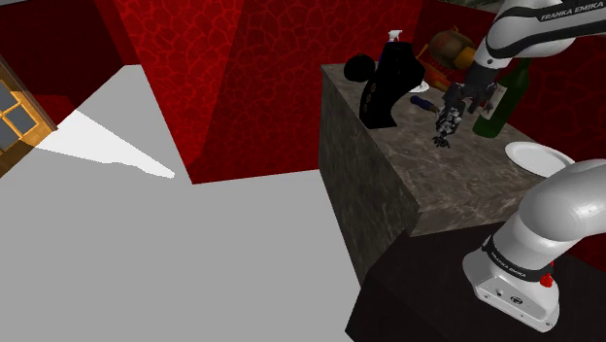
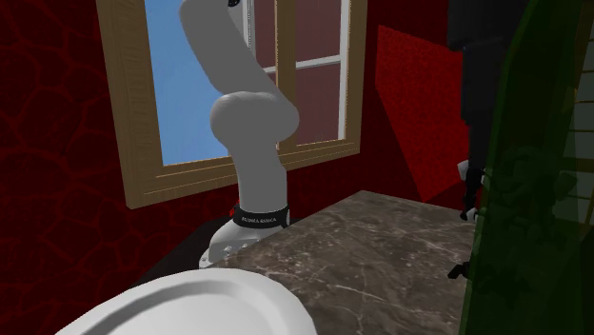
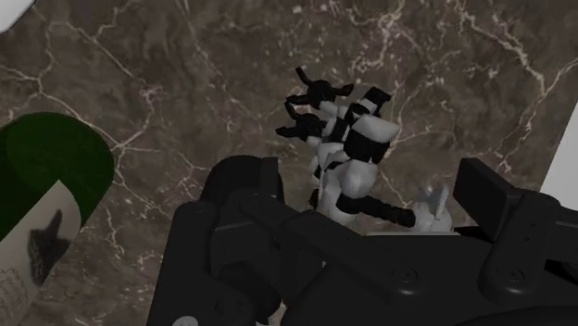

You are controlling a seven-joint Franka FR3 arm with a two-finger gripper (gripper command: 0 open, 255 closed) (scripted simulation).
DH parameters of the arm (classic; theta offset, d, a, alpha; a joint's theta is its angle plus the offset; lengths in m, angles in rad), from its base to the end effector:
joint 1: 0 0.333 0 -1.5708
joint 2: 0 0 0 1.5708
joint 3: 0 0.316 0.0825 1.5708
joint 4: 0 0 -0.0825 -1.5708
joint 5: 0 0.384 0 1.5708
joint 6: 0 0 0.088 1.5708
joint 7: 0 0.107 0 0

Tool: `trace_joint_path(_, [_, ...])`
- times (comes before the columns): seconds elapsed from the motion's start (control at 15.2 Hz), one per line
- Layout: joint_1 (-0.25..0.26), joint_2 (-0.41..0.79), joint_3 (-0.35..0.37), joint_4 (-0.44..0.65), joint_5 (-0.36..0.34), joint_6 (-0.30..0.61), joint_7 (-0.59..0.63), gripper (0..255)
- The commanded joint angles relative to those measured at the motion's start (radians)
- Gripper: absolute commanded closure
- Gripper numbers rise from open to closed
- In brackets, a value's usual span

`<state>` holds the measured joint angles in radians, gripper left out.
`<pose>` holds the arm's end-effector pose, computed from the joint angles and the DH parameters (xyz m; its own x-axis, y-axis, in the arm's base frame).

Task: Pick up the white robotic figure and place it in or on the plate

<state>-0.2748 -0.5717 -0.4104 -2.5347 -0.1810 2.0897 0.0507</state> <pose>0.2956 -0.2590 0.4585 0.8181 -0.5672 0.0951 -0.5643 -0.8235 -0.0575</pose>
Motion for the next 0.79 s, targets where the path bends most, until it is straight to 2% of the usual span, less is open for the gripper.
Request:
trace_joint_path(0.0, [0.0,0.012,-0.007,-0.018,-0.001,0.031,0.0,0])
trace_joint_path(0.26, [0.004,0.046,-0.021,-0.056,-0.001,0.103,-0.003,0])
trace_joint_path(0.73, [0.004,0.046,-0.021,-0.056,-0.001,0.103,-0.003,0])
